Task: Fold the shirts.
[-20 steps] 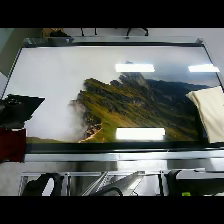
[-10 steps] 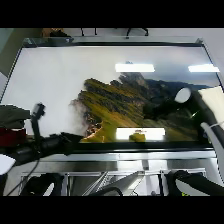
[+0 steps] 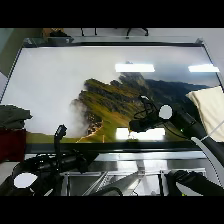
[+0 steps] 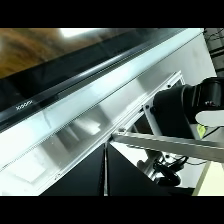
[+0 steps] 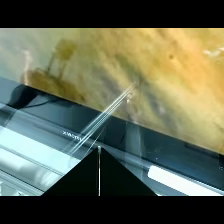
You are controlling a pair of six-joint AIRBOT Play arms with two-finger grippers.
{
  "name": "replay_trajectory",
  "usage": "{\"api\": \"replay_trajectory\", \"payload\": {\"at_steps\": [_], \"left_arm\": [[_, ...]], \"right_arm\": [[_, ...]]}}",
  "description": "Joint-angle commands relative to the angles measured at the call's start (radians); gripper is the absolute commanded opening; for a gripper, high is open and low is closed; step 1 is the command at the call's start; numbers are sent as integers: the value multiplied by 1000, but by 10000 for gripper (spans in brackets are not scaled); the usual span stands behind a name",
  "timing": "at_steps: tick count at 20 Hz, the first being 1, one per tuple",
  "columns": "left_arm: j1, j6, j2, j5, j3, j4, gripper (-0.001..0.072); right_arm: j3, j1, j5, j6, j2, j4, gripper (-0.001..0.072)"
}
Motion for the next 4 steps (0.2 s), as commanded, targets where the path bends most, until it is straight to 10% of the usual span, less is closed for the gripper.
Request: {"api": "replay_trajectory", "payload": {"at_steps": [1, 4], "left_arm": [[-25, -17, -51, 44, -11, -2, 15], [-25, -16, -110, 43, -9, -8, 15]], "right_arm": [[-3, 7, -7, -1, 2, 3, 19], [-3, 7, -7, -1, 2, 3, 19]]}}
